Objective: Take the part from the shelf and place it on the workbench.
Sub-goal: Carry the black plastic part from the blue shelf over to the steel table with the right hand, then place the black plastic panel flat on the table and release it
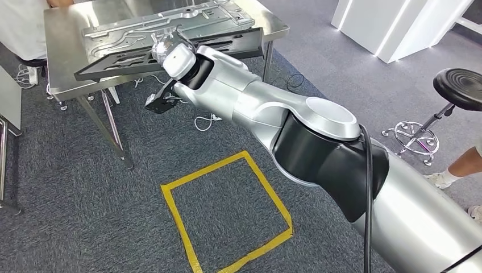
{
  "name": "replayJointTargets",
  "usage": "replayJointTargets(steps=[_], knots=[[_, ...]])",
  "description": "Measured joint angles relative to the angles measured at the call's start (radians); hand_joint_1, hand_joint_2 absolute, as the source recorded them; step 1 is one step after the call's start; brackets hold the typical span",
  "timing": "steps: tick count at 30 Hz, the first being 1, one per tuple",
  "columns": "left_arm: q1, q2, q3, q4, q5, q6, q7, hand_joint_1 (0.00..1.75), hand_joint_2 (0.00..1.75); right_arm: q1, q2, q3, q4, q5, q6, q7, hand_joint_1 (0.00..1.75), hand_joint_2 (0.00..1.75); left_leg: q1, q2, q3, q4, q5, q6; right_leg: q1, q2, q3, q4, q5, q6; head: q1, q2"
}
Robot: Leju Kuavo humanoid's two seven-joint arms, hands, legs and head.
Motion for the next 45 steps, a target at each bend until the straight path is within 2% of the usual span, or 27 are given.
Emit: replayJointTargets(steps=[3, 4, 6, 7, 8, 9, 10, 12, 14, 16, 18, 19, 21, 23, 24, 25, 27, 29, 32, 34, 37, 38, 39, 40, 42, 43, 45], knots=[[0.001, 0.000, 0.000, 0.000, 0.000, 0.001, 0.002, 0.00, 1.75, 0.001, 0.012, -0.001, 0.000, 0.004, -0.002, 0.001, 1.75, 1.75, 0.003, 0.000, 0.004, -0.005, 0.001, 0.021, -0.003, -0.003, -0.010, 0.026, -0.023, 0.011, 0.000, 0.000], [0.000, 0.000, 0.000, 0.000, 0.000, 0.001, 0.002, 0.00, 1.75, 0.001, 0.016, -0.001, 0.000, 0.005, -0.003, 0.002, 1.75, 1.75, 0.003, 0.000, 0.007, -0.007, 0.001, 0.028, -0.003, -0.004, -0.028, 0.068, -0.046, 0.013, 0.000, 0.000], [0.000, 0.000, 0.000, 0.000, 0.000, 0.001, 0.003, 0.00, 1.75, 0.004, 0.026, -0.001, 0.000, 0.006, -0.006, 0.003, 1.75, 1.75, -0.001, -0.001, 0.009, -0.007, -0.002, 0.035, -0.003, -0.005, -0.095, 0.201, -0.105, 0.013, 0.000, 0.000], [0.001, 0.000, 0.000, 0.000, 0.000, 0.001, 0.004, 0.00, 1.75, 0.008, 0.030, -0.001, 0.001, 0.006, -0.007, 0.005, 1.75, 1.75, -0.005, -0.002, 0.011, -0.007, -0.004, 0.038, -0.002, -0.005, -0.127, 0.259, -0.122, 0.012, 0.000, 0.000], [0.001, 0.000, 0.000, 0.000, 0.000, 0.001, 0.005, 0.00, 1.75, 0.012, 0.034, -0.001, 0.001, 0.006, -0.007, 0.006, 1.75, 1.75, -0.008, -0.003, 0.013, -0.006, -0.006, 0.041, 0.001, -0.005, -0.146, 0.288, -0.121, 0.008, 0.000, 0.000], [0.002, 0.000, 0.000, 0.000, 0.000, 0.001, 0.005, 0.00, 1.75, 0.015, 0.036, -0.001, 0.001, 0.006, -0.007, 0.008, 1.75, 1.75, -0.013, -0.005, 0.017, -0.006, -0.008, 0.042, 0.004, -0.005, -0.145, 0.276, -0.099, 0.002, 0.000, 0.000], [0.003, 0.000, 0.000, 0.000, 0.000, 0.001, 0.006, 0.00, 1.75, 0.016, 0.039, -0.001, 0.001, 0.006, -0.007, 0.010, 1.75, 1.75, -0.017, -0.007, 0.022, -0.006, -0.011, 0.044, 0.009, -0.005, -0.126, 0.227, -0.062, -0.008, 0.000, 0.000], [0.003, -0.004, 0.000, 0.001, 0.000, 0.001, 0.006, 0.00, 1.75, 0.015, 0.045, -0.002, 0.001, 0.006, -0.008, 0.012, 1.75, 1.75, -0.025, -0.008, 0.030, -0.007, -0.016, 0.044, 0.023, -0.006, -0.065, 0.089, 0.006, -0.042, -0.001, 0.000], [0.003, -0.007, 0.000, 0.003, 0.000, 0.001, 0.006, 0.00, 1.75, 0.013, 0.052, -0.002, 0.000, 0.007, -0.009, 0.012, 1.75, 1.75, -0.022, -0.006, 0.031, -0.009, -0.018, 0.040, 0.038, -0.008, -0.031, 0.010, 0.030, -0.066, -0.002, 0.000], [0.002, -0.006, 0.000, 0.004, 0.000, 0.001, 0.007, 0.00, 1.75, 0.011, 0.056, -0.003, 0.001, 0.007, -0.009, 0.012, 1.75, 1.75, -0.018, -0.004, 0.034, -0.015, -0.017, 0.031, 0.042, -0.008, -0.022, -0.008, 0.032, -0.069, -0.002, 0.000], [0.002, -0.006, 0.000, 0.004, 0.000, 0.001, 0.008, 0.00, 1.75, 0.009, 0.060, -0.005, 0.001, 0.009, -0.008, 0.011, 1.75, 1.75, -0.019, -0.003, 0.032, -0.004, -0.030, 0.024, 0.032, -0.012, -0.005, -0.033, 0.038, -0.067, -0.002, 0.000], [0.003, -0.006, 0.000, 0.005, 0.000, 0.001, 0.008, 0.00, 1.75, 0.006, 0.061, -0.006, 0.001, 0.011, -0.008, 0.010, 1.75, 1.75, -0.019, -0.003, 0.019, 0.026, -0.048, 0.019, 0.026, -0.014, 0.004, -0.046, 0.042, -0.065, -0.002, 0.000], [0.004, -0.005, 0.001, 0.005, 0.000, 0.001, 0.009, 0.00, 1.75, 0.002, 0.062, -0.009, 0.001, 0.016, -0.006, 0.005, 1.75, 1.75, -0.012, -0.003, -0.036, 0.140, -0.101, 0.007, 0.020, -0.016, 0.012, -0.055, 0.043, -0.064, -0.002, 0.000], [0.006, -0.003, 0.001, 0.005, 0.000, 0.001, 0.011, 0.00, 1.75, 0.003, 0.062, -0.010, 0.002, 0.021, -0.004, -0.003, 1.75, 1.75, -0.002, -0.003, -0.090, 0.234, -0.123, -0.008, 0.014, -0.014, 0.013, -0.052, 0.039, -0.058, -0.003, 0.000], [0.007, -0.002, 0.002, 0.005, 0.000, 0.001, 0.012, 0.00, 1.75, 0.005, 0.061, -0.010, 0.002, 0.022, -0.003, -0.007, 1.75, 1.75, 0.004, -0.002, -0.096, 0.235, -0.107, -0.015, 0.010, -0.013, 0.014, -0.048, 0.035, -0.053, -0.003, 0.000], [0.008, -0.001, 0.002, 0.005, 0.000, 0.001, 0.012, 0.00, 1.75, 0.006, 0.061, -0.010, 0.002, 0.022, -0.002, -0.008, 1.75, 1.75, 0.011, -0.001, -0.083, 0.197, -0.074, -0.023, 0.004, -0.011, 0.015, -0.042, 0.029, -0.046, -0.003, 0.000], [0.008, -0.001, 0.002, 0.005, -0.001, 0.001, 0.013, 0.00, 1.75, 0.006, 0.060, -0.010, 0.002, 0.024, 0.000, -0.010, 1.75, 1.75, 0.019, 0.001, -0.027, 0.070, -0.011, -0.037, -0.004, -0.010, 0.014, -0.023, 0.012, -0.026, -0.003, 0.000], [0.008, -0.001, 0.003, 0.005, -0.002, 0.001, 0.014, 0.00, 1.75, 0.005, 0.057, -0.011, 0.002, 0.025, 0.004, -0.011, 1.75, 1.75, 0.017, 0.001, 0.008, 0.000, 0.000, -0.030, -0.004, -0.008, 0.010, -0.009, 0.000, -0.008, -0.003, 0.000], [0.008, -0.001, 0.004, 0.005, -0.003, 0.000, 0.015, 0.00, 1.75, 0.005, 0.052, -0.012, 0.003, 0.026, 0.008, -0.014, 1.75, 1.75, 0.014, -0.001, 0.016, -0.007, -0.010, 0.001, -0.004, -0.007, 0.011, -0.002, 0.002, 0.010, -0.002, 0.000], [0.007, -0.001, 0.004, 0.005, -0.003, 0.000, 0.015, 0.00, 1.75, 0.003, 0.047, -0.013, 0.003, 0.026, 0.008, -0.014, 1.75, 1.75, 0.016, -0.001, 0.027, -0.011, -0.012, 0.014, -0.006, -0.008, -0.007, 0.041, -0.018, 0.016, -0.002, 0.000], [0.005, -0.001, 0.005, 0.005, -0.003, 0.000, 0.015, 0.00, 1.75, -0.001, 0.043, -0.014, 0.003, 0.026, 0.009, -0.015, 1.75, 1.75, 0.012, -0.002, 0.035, -0.012, -0.020, 0.028, -0.005, -0.008, -0.109, 0.219, -0.092, 0.019, -0.002, 0.000], [0.004, -0.001, 0.005, 0.005, -0.003, 0.000, 0.015, 0.00, 1.75, 0.001, 0.041, -0.015, 0.003, 0.026, 0.009, -0.015, 1.75, 1.75, 0.009, -0.002, 0.038, -0.012, -0.023, 0.031, -0.004, -0.008, -0.142, 0.266, -0.103, 0.019, -0.002, 0.000], [0.005, -0.001, 0.005, 0.005, -0.003, 0.000, 0.015, 0.00, 1.75, 0.002, 0.039, -0.015, 0.004, 0.026, 0.009, -0.015, 1.75, 1.75, 0.006, -0.004, 0.042, -0.012, -0.027, 0.033, -0.003, -0.008, -0.160, 0.282, -0.096, 0.015, -0.002, 0.000], [0.005, -0.001, 0.005, 0.005, -0.003, 0.000, 0.015, 0.00, 1.75, 0.003, 0.038, -0.015, 0.004, 0.026, 0.009, -0.015, 1.75, 1.75, 0.003, -0.005, 0.047, -0.012, -0.031, 0.034, -0.002, -0.008, -0.162, 0.264, -0.072, 0.010, -0.002, 0.000], [0.006, -0.001, 0.005, 0.005, -0.003, 0.000, 0.015, 0.00, 1.75, 0.001, 0.036, -0.017, 0.005, 0.026, 0.009, -0.015, 1.75, 1.75, -0.002, -0.007, 0.063, -0.013, -0.043, 0.033, 0.008, -0.008, -0.120, 0.140, 0.014, -0.009, -0.002, 0.000], [0.005, -0.002, 0.005, 0.006, -0.003, 0.000, 0.015, 0.00, 1.75, -0.001, 0.036, -0.018, 0.005, 0.026, 0.009, -0.015, 1.75, 1.75, -0.004, -0.007, 0.069, -0.014, -0.049, 0.030, 0.015, -0.009, -0.098, 0.078, 0.045, -0.021, -0.003, 0.000], [0.002, -0.003, 0.005, 0.006, -0.003, -0.001, 0.015, 0.00, 1.75, -0.008, 0.036, -0.019, 0.005, 0.026, 0.009, -0.016, 1.75, 1.75, -0.003, -0.005, 0.076, -0.018, -0.053, 0.022, 0.028, -0.009, -0.070, 0.002, 0.068, -0.037, -0.002, 0.000]])
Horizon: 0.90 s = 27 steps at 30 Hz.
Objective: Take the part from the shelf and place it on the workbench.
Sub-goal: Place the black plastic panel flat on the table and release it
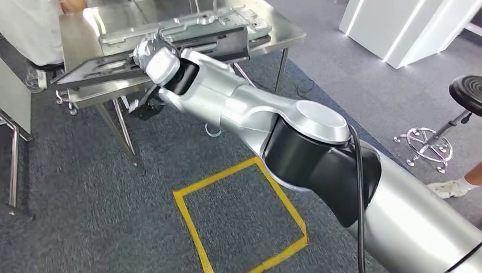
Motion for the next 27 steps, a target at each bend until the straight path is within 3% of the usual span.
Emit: replayJointTargets(steps=[2, 4, 5, 8, 9, 10, 11, 13, 15, 18, 20, 23, 24, 25, 27], knots=[[-0.002, -0.001, 0.000, 0.000, 0.000, 0.000, 0.001, 0.00, 1.75, -0.003, 0.000, 0.000, 0.000, 0.000, 0.000, 0.000, 1.75, 1.75, 0.000, 0.001, 0.007, -0.001, 0.004, -0.011, 0.002, 0.000, 0.019, -0.022, -0.004, -0.008, 0.001, 0.000], [-0.002, -0.002, 0.000, 0.000, 0.000, 0.000, 0.001, 0.00, 1.75, -0.005, -0.001, -0.001, 0.001, 0.000, 0.000, 0.001, 1.75, 1.75, 0.001, 0.002, 0.001, 0.032, -0.001, -0.019, -0.004, -0.001, 0.044, -0.037, -0.005, -0.015, 0.001, 0.000], [-0.002, -0.002, 0.000, 0.000, 0.000, 0.000, 0.001, 0.00, 1.75, -0.008, -0.002, -0.001, 0.001, 0.000, 0.001, 0.003, 1.75, 1.75, 0.002, 0.003, -0.020, 0.073, -0.014, -0.022, -0.007, -0.002, 0.054, -0.042, -0.007, -0.018, 0.001, 0.000], [-0.003, 0.000, 0.000, 0.000, 0.000, 0.000, 0.001, 0.00, 1.75, -0.011, 0.000, -0.001, 0.001, 0.000, 0.002, 0.005, 1.75, 1.75, 0.003, 0.003, -0.131, 0.249, -0.082, -0.036, -0.009, 0.001, 0.071, -0.045, -0.020, -0.024, 0.001, 0.000], [-0.003, 0.001, 0.000, 0.000, 0.000, 0.000, 0.001, 0.00, 1.75, -0.008, 0.000, -0.001, 0.001, 0.000, 0.003, 0.005, 1.75, 1.75, 0.003, 0.003, -0.157, 0.275, -0.092, -0.039, -0.009, 0.002, 0.078, -0.044, -0.026, -0.023, 0.001, 0.000], [-0.003, 0.002, 0.000, 0.000, 0.000, 0.000, 0.002, 0.00, 1.75, -0.006, 0.000, -0.002, 0.001, -0.001, 0.004, 0.005, 1.75, 1.75, 0.004, 0.004, -0.166, 0.264, -0.078, -0.039, -0.010, 0.003, 0.085, -0.043, -0.033, -0.022, 0.001, 0.000], [-0.002, 0.002, 0.000, 0.000, 0.000, 0.000, 0.002, 0.00, 1.75, -0.006, 0.000, -0.002, 0.001, -0.001, 0.004, 0.006, 1.75, 1.75, 0.004, 0.004, -0.159, 0.220, -0.044, -0.038, -0.011, 0.004, 0.094, -0.042, -0.040, -0.019, 0.001, 0.000], [-0.002, 0.003, 0.000, 0.000, 0.000, 0.000, 0.001, 0.00, 1.75, -0.010, 0.000, -0.004, 0.001, -0.001, 0.005, 0.006, 1.75, 1.75, 0.003, 0.006, -0.117, 0.083, 0.048, -0.033, -0.011, 0.004, 0.109, -0.035, -0.056, -0.011, 0.001, 0.000], [-0.004, 0.004, 0.000, 0.000, -0.001, 0.000, 0.002, 0.00, 1.75, -0.017, 0.000, -0.006, 0.001, -0.002, 0.007, 0.007, 1.75, 1.75, -0.002, 0.007, -0.088, 0.003, 0.081, -0.021, -0.009, 0.004, 0.111, -0.027, -0.070, 0.001, 0.001, 0.000], [-0.005, 0.004, 0.000, 0.000, -0.003, 0.000, 0.002, 0.00, 1.75, -0.025, 0.000, -0.008, 0.001, -0.003, 0.014, 0.006, 1.75, 1.75, 0.000, 0.006, -0.079, -0.007, 0.080, -0.001, -0.006, 0.004, 0.110, -0.021, -0.085, 0.018, 0.001, 0.000], [-0.005, 0.003, 0.000, 0.000, -0.004, 0.000, 0.002, 0.00, 1.75, -0.032, -0.003, -0.009, 0.000, -0.003, 0.017, 0.004, 1.75, 1.75, 0.005, 0.007, -0.069, -0.013, 0.078, 0.010, -0.007, 0.004, 0.088, 0.028, -0.113, 0.029, 0.001, 0.000], [-0.008, 0.003, 0.000, 0.000, -0.006, 0.000, 0.002, 0.00, 1.75, -0.037, -0.006, -0.010, 0.000, -0.003, 0.020, -0.002, 1.75, 1.75, 0.005, 0.006, -0.055, -0.014, 0.065, 0.019, -0.014, 0.004, -0.022, 0.219, -0.180, 0.040, 0.001, 0.000], [-0.009, 0.003, 0.000, 0.000, -0.006, 0.000, 0.002, 0.00, 1.75, -0.037, -0.007, -0.010, 0.001, -0.003, 0.022, -0.003, 1.75, 1.75, 0.005, 0.005, -0.048, -0.013, 0.059, 0.019, -0.017, 0.003, -0.054, 0.261, -0.181, 0.042, 0.001, 0.000], [-0.008, 0.003, 0.000, 0.000, -0.006, 0.000, 0.002, 0.00, 1.75, -0.036, -0.009, -0.011, 0.001, -0.003, 0.024, -0.004, 1.75, 1.75, 0.005, 0.003, -0.041, -0.011, 0.052, 0.018, -0.019, 0.003, -0.069, 0.265, -0.160, 0.043, 0.001, 0.000], [-0.007, 0.003, 0.000, 0.000, -0.007, 0.000, 0.002, 0.00, 1.75, -0.038, -0.013, -0.011, 0.001, -0.002, 0.026, -0.005, 1.75, 1.75, 0.004, 0.000, -0.024, -0.009, 0.036, 0.014, -0.020, 0.003, -0.044, 0.162, -0.070, 0.037, 0.001, 0.000]])
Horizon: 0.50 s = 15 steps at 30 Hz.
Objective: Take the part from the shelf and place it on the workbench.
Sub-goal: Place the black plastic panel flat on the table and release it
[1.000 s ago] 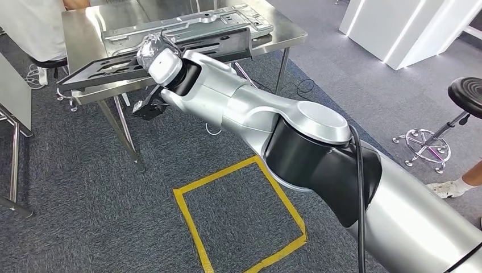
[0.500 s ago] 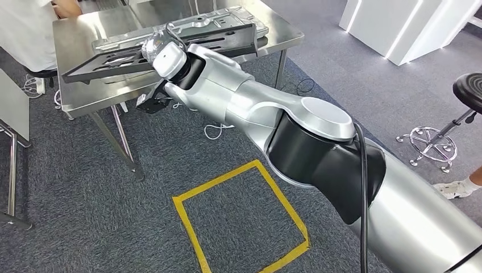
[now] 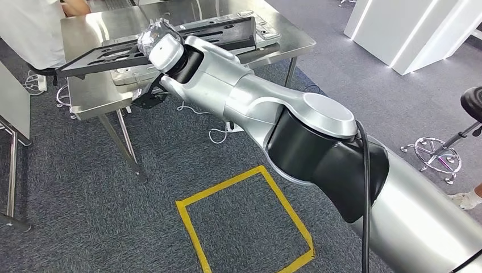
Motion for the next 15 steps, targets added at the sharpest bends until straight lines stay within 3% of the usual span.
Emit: replayJointTargets(steps=[2, 3, 5, 8, 9, 11, 12, 13, 14, 15], knots=[[-0.001, 0.000, 0.000, 0.000, -0.001, 0.000, 0.000, 0.00, 1.75, -0.006, -0.003, -0.001, 0.000, 0.000, 0.002, -0.001, 1.75, 1.75, -0.003, -0.001, 0.014, 0.001, -0.014, -0.007, 0.006, 0.000, 0.050, -0.124, 0.062, -0.010, 0.000, 0.000], [-0.002, -0.001, 0.000, 0.000, -0.002, 0.000, 0.000, 0.00, 1.75, -0.008, -0.004, -0.001, 0.000, 0.000, 0.005, -0.002, 1.75, 1.75, -0.004, -0.001, 0.017, 0.000, -0.019, -0.011, 0.009, 0.000, 0.065, -0.159, 0.070, -0.013, 0.000, 0.000], [-0.003, -0.001, 0.000, 0.000, -0.004, 0.000, 0.000, 0.00, 1.75, -0.012, -0.007, -0.002, 0.000, 0.000, 0.009, -0.003, 1.75, 1.75, -0.005, -0.002, 0.021, -0.004, -0.024, -0.021, 0.014, 0.000, 0.076, -0.177, 0.060, -0.020, 0.000, 0.000], [-0.004, -0.001, 0.000, 0.000, -0.006, 0.000, 0.000, 0.00, 1.75, -0.018, -0.012, -0.005, -0.003, 0.001, 0.011, -0.006, 1.75, 1.75, -0.003, 0.002, 0.017, 0.024, -0.050, -0.035, 0.007, 0.000, 0.099, -0.195, 0.053, -0.035, 0.000, 0.000], [-0.004, 0.000, 0.000, 0.000, -0.006, 0.000, -0.001, 0.00, 1.75, -0.021, -0.013, -0.006, -0.003, 0.001, 0.011, -0.007, 1.75, 1.75, -0.002, 0.003, -0.005, 0.071, -0.072, -0.039, 0.004, -0.001, 0.109, -0.201, 0.051, -0.040, -0.001, 0.000], [-0.003, 0.001, 0.000, 0.000, -0.007, 0.000, -0.001, 0.00, 1.75, -0.025, -0.016, -0.006, -0.003, 0.001, 0.012, -0.011, 1.75, 1.75, -0.002, 0.003, -0.082, 0.214, -0.122, -0.043, 0.006, 0.000, 0.120, -0.202, 0.042, -0.049, -0.001, 0.000], [-0.002, 0.001, 0.000, 0.000, -0.007, 0.000, -0.001, 0.00, 1.75, -0.024, -0.016, -0.006, -0.003, 0.001, 0.012, -0.014, 1.75, 1.75, -0.002, 0.003, -0.121, 0.271, -0.132, -0.045, 0.006, 0.002, 0.125, -0.202, 0.037, -0.050, 0.000, 0.000], [-0.001, 0.001, 0.000, 0.000, -0.007, 0.000, -0.001, 0.00, 1.75, -0.022, -0.016, -0.006, -0.003, 0.001, 0.012, -0.016, 1.75, 1.75, -0.002, 0.003, -0.146, 0.298, -0.125, -0.045, 0.007, 0.004, 0.131, -0.201, 0.031, -0.051, 0.000, 0.000], [0.001, 0.001, 0.000, 0.000, -0.007, 0.001, -0.001, 0.00, 1.75, -0.020, -0.016, -0.006, -0.003, 0.001, 0.012, -0.017, 1.75, 1.75, -0.002, 0.004, -0.151, 0.283, -0.096, -0.044, 0.008, 0.006, 0.139, -0.200, 0.025, -0.050, 0.000, 0.000], [0.001, 0.002, 0.000, 0.000, -0.007, 0.001, -0.001, 0.00, 1.75, -0.019, -0.017, -0.006, -0.003, 0.001, 0.012, -0.018, 1.75, 1.75, -0.002, 0.004, -0.138, 0.234, -0.053, -0.042, 0.009, 0.007, 0.148, -0.198, 0.017, -0.049, 0.000, 0.000]])
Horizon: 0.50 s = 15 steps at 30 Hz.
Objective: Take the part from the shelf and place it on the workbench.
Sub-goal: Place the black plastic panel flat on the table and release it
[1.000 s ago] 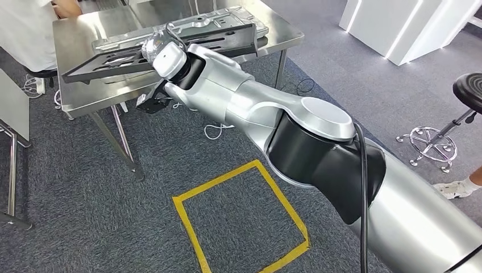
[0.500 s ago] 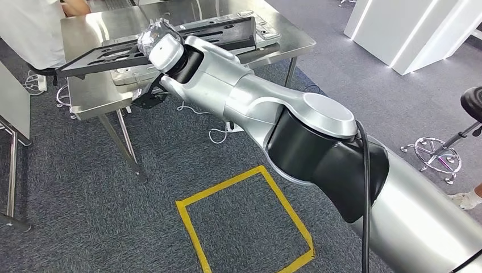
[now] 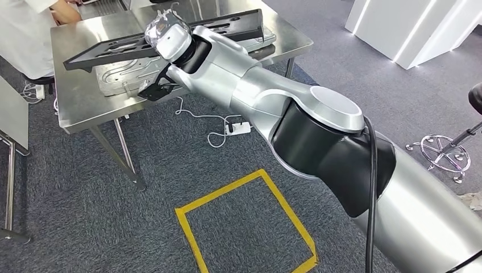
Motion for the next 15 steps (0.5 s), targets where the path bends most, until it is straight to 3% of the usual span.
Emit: replayJointTargets(steps=[2, 3, 5, 8, 10, 12, 13, 14, 15], knots=[[0.002, 0.002, 0.000, 0.000, 0.000, 0.000, 0.000, 0.00, 1.75, -0.002, -0.002, 0.000, 0.000, 0.000, 0.000, 0.000, 1.75, 1.75, -0.004, 0.000, 0.053, -0.141, 0.083, 0.010, 0.002, 0.001, 0.016, 0.004, -0.018, 0.006, 0.000, 0.000], [0.002, 0.002, 0.000, 0.000, 0.000, 0.000, 0.000, 0.00, 1.75, -0.004, -0.004, 0.000, 0.000, 0.000, 0.001, -0.001, 1.75, 1.75, -0.007, 0.001, 0.074, -0.191, 0.100, 0.015, 0.003, 0.001, 0.018, 0.007, -0.025, 0.010, 0.000, 0.000], [0.001, 0.003, 0.000, 0.000, 0.001, 0.001, -0.002, 0.00, 1.75, -0.006, -0.007, 0.000, 0.000, 0.000, 0.001, -0.002, 1.75, 1.75, -0.012, 0.002, 0.092, -0.228, 0.096, 0.024, 0.006, 0.002, 0.018, 0.009, -0.032, 0.020, 0.000, 0.000], [0.003, 0.002, 0.000, 0.000, 0.002, 0.001, -0.003, 0.00, 1.75, -0.008, -0.013, 0.000, -0.001, -0.001, 0.001, -0.002, 1.75, 1.75, -0.003, 0.002, 0.105, -0.241, 0.089, 0.036, 0.006, 0.000, 0.013, 0.027, -0.049, 0.034, 0.000, 0.000], [0.004, 0.002, 0.000, 0.000, 0.002, 0.001, -0.003, 0.00, 1.75, -0.010, -0.019, 0.000, -0.001, -0.001, 0.001, -0.002, 1.75, 1.75, 0.001, 0.003, 0.118, -0.248, 0.083, 0.045, 0.002, -0.001, -0.035, 0.121, -0.088, 0.043, 0.000, 0.000], [0.003, 0.002, 0.000, 0.000, 0.002, 0.001, -0.003, 0.00, 1.75, -0.007, -0.021, -0.001, -0.001, -0.001, 0.001, -0.003, 1.75, 1.75, 0.002, 0.002, 0.126, -0.247, 0.073, 0.048, -0.004, -0.003, -0.119, 0.255, -0.130, 0.049, 0.000, 0.000], [0.003, 0.001, 0.000, 0.000, 0.002, 0.001, -0.003, 0.00, 1.75, -0.003, -0.022, -0.001, -0.001, -0.002, 0.001, -0.004, 1.75, 1.75, 0.002, 0.001, 0.132, -0.245, 0.067, 0.048, -0.008, -0.003, -0.151, 0.295, -0.130, 0.052, 0.000, 0.000], [0.005, 0.001, 0.000, 0.000, 0.002, 0.001, -0.003, 0.00, 1.75, 0.002, -0.024, 0.000, -0.001, -0.002, 0.001, -0.004, 1.75, 1.75, 0.002, 0.000, 0.140, -0.244, 0.060, 0.047, -0.011, -0.004, -0.168, 0.300, -0.109, 0.053, 0.000, 0.000], [0.007, 0.001, 0.000, 0.000, 0.002, 0.001, -0.003, 0.00, 1.75, 0.005, -0.025, 0.000, -0.001, -0.002, 0.001, -0.004, 1.75, 1.75, 0.003, -0.001, 0.149, -0.242, 0.051, 0.045, -0.013, -0.004, -0.165, 0.264, -0.068, 0.053, 0.000, 0.000]])
